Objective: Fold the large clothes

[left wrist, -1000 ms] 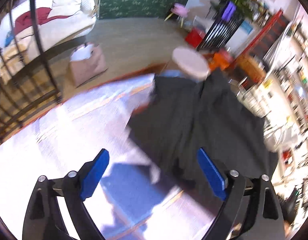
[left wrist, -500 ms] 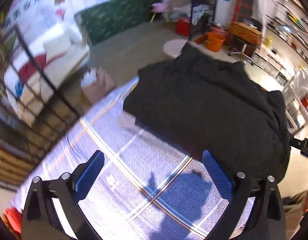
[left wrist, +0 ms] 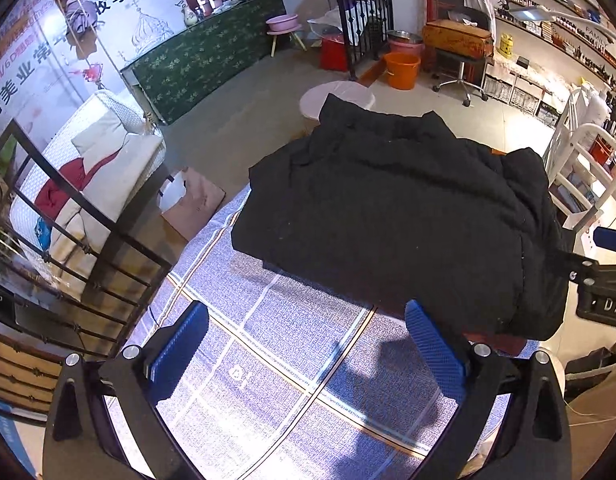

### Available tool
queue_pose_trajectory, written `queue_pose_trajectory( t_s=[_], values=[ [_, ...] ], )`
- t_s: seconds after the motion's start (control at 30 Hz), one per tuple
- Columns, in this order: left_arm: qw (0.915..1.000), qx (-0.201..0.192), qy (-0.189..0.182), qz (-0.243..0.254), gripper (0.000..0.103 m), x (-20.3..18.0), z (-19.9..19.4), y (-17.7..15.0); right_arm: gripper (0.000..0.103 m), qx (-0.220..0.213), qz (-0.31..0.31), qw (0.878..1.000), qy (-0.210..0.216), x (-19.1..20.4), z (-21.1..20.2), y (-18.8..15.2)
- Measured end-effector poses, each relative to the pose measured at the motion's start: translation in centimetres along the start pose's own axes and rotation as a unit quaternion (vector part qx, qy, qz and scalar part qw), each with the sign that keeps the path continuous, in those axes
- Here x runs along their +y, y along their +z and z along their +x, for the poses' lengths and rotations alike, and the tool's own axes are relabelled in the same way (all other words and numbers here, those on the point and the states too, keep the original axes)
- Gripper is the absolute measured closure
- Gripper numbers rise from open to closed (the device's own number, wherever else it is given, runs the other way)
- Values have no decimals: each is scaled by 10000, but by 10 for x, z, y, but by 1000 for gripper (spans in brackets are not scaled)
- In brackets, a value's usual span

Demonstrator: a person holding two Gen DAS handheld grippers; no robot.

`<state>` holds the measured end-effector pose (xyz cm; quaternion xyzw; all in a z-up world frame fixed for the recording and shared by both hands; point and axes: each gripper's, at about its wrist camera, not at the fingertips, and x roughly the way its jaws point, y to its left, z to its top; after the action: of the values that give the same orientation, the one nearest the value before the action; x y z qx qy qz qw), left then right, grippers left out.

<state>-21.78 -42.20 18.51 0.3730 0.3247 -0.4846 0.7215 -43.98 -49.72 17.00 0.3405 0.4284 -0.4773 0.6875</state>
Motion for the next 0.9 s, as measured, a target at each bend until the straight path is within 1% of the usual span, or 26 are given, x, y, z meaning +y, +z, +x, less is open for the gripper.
queue_pose_trajectory(
  t_s=[0.1,0.17,0.2,0.3,0.37,0.43,0.57,0.67,0.9],
  values=[
    [9998,98,-138,-70,6,0,2,3,13,18,-106,9999,8,8,-5,2],
    [9992,291,-227,-156,6,1,6,3,13,38,-162,9998,-67,11,-6,2],
    [9988,376,-216,-225,6,2,7,3,13,49,-180,9998,-84,13,-5,-1],
    [9982,458,-222,-326,6,3,11,2,13,102,-208,9997,-112,14,-5,-3],
    [9970,638,-139,-426,6,4,16,0,13,147,-191,9997,-95,13,-4,-3],
    [9958,750,-175,-489,6,5,20,-1,13,169,-180,9996,-110,12,-5,-3],
    [9945,872,-246,-517,6,5,24,-5,13,210,-242,9993,-171,12,-4,-5],
    [9946,924,-105,-459,6,3,25,-7,13,233,-253,9992,-184,12,-3,-6],
    [9944,948,-40,-455,6,4,25,-7,13,260,-321,9990,-168,14,-2,-6]
  ],
)
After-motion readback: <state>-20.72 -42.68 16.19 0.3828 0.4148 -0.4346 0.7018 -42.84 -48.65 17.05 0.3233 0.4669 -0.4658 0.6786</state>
